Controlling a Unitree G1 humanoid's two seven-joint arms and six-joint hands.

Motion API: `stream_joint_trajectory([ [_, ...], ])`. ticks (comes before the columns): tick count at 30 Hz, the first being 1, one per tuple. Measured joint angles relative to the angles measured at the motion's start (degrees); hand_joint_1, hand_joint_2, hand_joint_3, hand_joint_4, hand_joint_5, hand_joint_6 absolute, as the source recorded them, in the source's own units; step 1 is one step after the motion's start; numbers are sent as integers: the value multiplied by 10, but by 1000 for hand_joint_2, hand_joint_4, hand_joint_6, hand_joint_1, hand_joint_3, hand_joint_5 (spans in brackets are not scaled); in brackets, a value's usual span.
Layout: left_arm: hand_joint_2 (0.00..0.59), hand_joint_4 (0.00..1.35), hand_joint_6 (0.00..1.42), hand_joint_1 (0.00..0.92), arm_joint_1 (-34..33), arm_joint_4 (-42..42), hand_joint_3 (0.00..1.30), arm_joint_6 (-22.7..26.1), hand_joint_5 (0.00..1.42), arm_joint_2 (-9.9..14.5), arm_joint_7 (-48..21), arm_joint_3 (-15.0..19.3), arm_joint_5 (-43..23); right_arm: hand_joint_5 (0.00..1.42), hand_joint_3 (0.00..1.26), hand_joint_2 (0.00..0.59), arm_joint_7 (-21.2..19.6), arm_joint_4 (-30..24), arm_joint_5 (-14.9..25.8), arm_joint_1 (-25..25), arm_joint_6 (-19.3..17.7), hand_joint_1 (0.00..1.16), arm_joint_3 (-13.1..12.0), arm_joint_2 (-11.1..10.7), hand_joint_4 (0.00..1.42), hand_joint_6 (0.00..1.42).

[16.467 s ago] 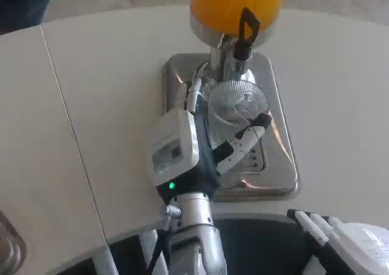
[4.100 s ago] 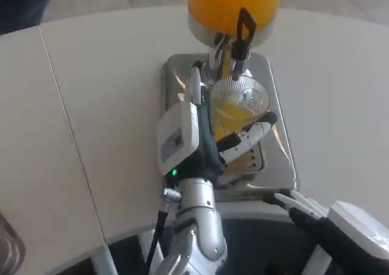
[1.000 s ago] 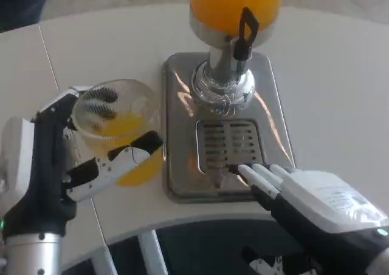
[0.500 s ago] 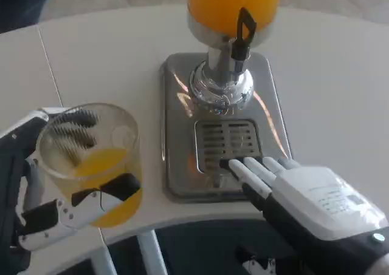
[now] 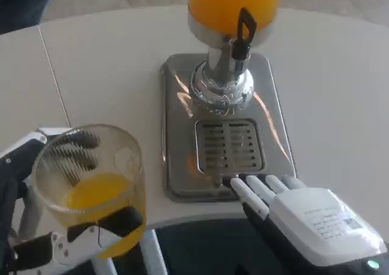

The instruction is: Grasp the cup under the faucet to collect the drink, then remove the cup.

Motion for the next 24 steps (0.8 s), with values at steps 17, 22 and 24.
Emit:
stream_joint_trajectory([
  [17,49,1183,1424,536,29,-9,972,-36,1391,-7,-26,5,0,0,0,449,-30,-10,-51,54,-57,793,-1,61,0,0],
  [22,49,1183,1424,536,29,-9,972,-36,1391,-8,-31,10,0,0,0,451,-30,-10,-51,53,-61,790,-9,69,0,0],
  [24,49,1183,1424,536,29,-9,972,-36,1391,-8,-33,10,0,0,0,451,-30,-10,-51,53,-62,789,-10,71,0,0],
])
